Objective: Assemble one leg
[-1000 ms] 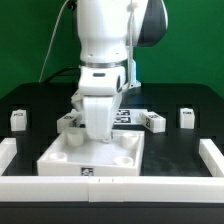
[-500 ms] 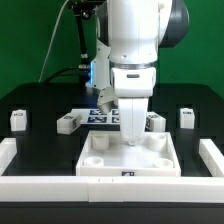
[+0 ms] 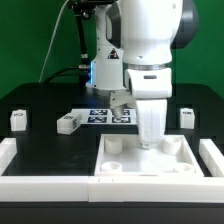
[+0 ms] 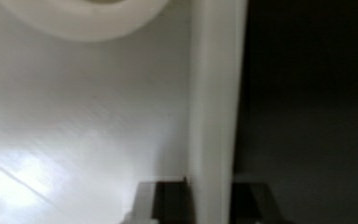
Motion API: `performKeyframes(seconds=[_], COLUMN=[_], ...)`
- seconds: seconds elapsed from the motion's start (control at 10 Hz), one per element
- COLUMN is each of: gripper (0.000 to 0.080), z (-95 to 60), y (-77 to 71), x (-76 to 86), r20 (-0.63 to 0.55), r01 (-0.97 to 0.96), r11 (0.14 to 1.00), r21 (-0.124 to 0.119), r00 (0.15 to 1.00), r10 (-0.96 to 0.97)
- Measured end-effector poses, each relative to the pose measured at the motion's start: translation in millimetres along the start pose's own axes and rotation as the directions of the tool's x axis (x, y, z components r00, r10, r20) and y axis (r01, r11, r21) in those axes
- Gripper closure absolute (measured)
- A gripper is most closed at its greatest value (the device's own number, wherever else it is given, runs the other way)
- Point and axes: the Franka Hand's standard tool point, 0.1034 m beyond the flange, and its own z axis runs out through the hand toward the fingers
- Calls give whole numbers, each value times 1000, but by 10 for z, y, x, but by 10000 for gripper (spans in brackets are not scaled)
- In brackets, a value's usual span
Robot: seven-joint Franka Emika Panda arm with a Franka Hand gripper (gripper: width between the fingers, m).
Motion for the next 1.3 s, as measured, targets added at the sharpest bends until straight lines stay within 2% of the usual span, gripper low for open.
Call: performKeyframes(seconds=[0.2, 0.4, 0.6, 0.8, 0.9, 1.0, 1.1, 1.2, 1.3], gripper=[733, 732, 732, 732, 661, 661, 430, 430, 240], z=[3, 5, 5, 4, 5, 6, 6, 6, 6], y=[7, -12, -12, -10, -12, -12, -12, -12, -12], x=[125, 222, 218, 212, 210, 208, 207, 206, 205], r20=[2, 11, 19, 19, 19, 19, 19, 19, 19], r01=[2, -30, -59, -60, -61, -61, -61, -62, -62], r11=[1000, 999, 997, 997, 997, 997, 997, 997, 997], r21=[9, 30, 49, 48, 48, 48, 49, 49, 49], r00=[1000, 999, 998, 998, 998, 998, 998, 998, 998], r10=[-2, 30, 58, 60, 60, 60, 61, 61, 61])
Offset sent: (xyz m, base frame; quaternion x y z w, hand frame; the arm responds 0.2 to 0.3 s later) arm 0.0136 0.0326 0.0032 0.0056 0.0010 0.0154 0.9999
